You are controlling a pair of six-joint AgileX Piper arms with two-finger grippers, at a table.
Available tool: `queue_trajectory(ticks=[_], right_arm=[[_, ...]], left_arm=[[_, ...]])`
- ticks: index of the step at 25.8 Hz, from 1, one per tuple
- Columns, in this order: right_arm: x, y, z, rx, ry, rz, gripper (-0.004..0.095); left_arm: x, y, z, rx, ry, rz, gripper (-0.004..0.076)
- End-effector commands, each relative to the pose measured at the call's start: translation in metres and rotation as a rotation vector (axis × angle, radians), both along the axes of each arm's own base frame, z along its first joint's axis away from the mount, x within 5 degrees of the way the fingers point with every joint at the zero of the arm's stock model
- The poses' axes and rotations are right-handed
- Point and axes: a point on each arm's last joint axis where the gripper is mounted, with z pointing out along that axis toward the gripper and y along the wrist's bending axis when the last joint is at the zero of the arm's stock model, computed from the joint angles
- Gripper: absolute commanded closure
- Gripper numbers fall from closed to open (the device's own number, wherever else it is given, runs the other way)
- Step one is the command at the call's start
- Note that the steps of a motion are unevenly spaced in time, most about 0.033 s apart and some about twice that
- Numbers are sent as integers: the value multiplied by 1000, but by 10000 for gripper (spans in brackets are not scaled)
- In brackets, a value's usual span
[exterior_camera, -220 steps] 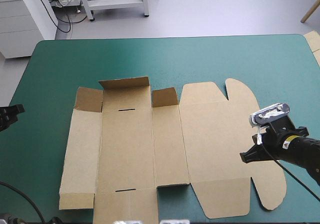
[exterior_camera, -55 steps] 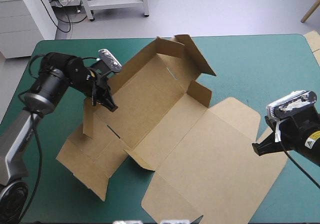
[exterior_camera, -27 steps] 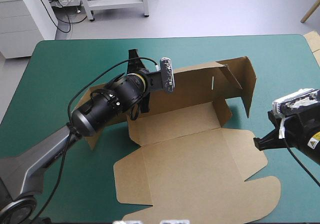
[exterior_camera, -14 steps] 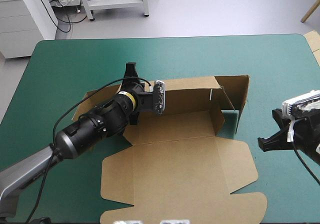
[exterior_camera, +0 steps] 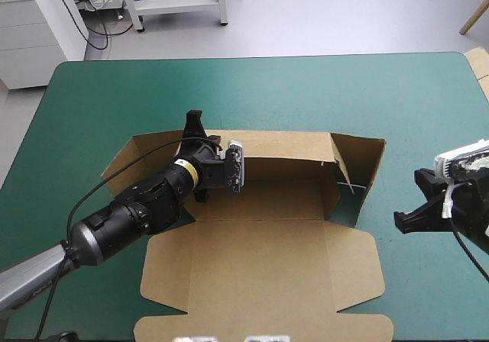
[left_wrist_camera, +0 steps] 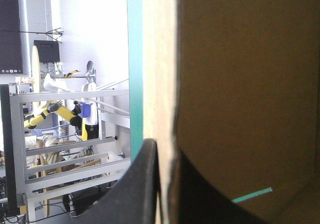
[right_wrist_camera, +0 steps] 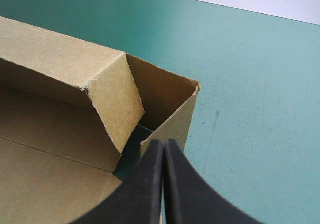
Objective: Fold the box
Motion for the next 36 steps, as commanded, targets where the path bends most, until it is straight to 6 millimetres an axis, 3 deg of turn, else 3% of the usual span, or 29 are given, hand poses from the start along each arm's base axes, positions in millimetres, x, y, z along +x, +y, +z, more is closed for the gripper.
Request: queue_trajectory(ticks=[1,3,5,6,8,10,15,20,27,36], right_arm=[[-2,0,16,33,-92,-4,889],[-5,-1,23,37,-113,-4,782],[-9,-2,32,47,-146,-6,614],[-9,-2,38,51,-171,-7,448],[-4,-1,45,53,-177,-10,234],[6,0,48,42,-166,-15,169],[39,5,52,28,-119,-26,170],[78,12,57,15,-74,-29,170],[149,22,62,-2,-23,-69,170],[223,37,42,-17,122,-72,170]], left_arm=[[-6,4,-4,-33,29,24,731],[-8,6,-12,-29,53,34,731],[-8,6,-12,-62,67,57,731],[-8,6,-12,-80,67,58,731],[-6,3,-14,-76,70,50,731],[-3,1,-22,-53,87,59,731],[3,-4,-38,-39,139,105,731],[5,-4,-38,-64,126,126,731],[6,-4,-37,-58,118,121,731],[6,-4,-37,-56,119,124,731]])
